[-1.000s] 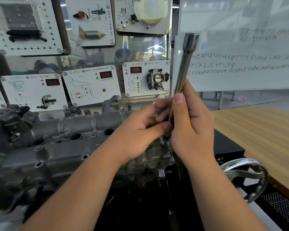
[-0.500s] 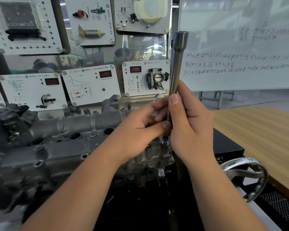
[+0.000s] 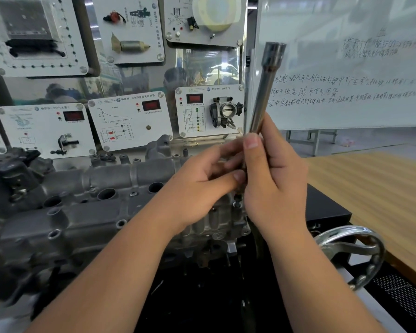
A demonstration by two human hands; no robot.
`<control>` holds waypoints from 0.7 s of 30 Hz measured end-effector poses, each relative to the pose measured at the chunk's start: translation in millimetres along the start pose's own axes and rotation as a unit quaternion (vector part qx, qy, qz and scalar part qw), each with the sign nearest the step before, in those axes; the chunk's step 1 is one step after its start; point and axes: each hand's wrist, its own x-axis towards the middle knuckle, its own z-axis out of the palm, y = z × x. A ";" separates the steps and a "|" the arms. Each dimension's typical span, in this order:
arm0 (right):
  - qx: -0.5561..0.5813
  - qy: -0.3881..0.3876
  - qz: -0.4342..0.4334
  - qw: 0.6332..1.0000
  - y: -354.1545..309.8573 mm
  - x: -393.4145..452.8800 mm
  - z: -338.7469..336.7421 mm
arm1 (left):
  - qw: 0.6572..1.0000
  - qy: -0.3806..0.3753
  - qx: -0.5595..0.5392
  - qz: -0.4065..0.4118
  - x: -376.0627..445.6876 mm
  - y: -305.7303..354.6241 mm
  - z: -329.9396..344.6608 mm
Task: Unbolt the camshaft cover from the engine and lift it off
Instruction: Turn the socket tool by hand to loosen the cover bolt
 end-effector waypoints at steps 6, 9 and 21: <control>0.025 -0.015 -0.005 1.000 -2.2 -0.9 2.1 | 0.999 0.026 0.042 0.009 -1.4 1.2 0.4; 0.003 -0.025 -0.011 1.000 -3.2 -1.3 3.6 | 0.994 0.039 0.102 0.011 0.2 2.4 1.1; 0.007 -0.023 0.009 1.000 -1.4 -0.8 1.0 | 0.999 0.015 0.028 -0.010 -4.1 4.7 0.6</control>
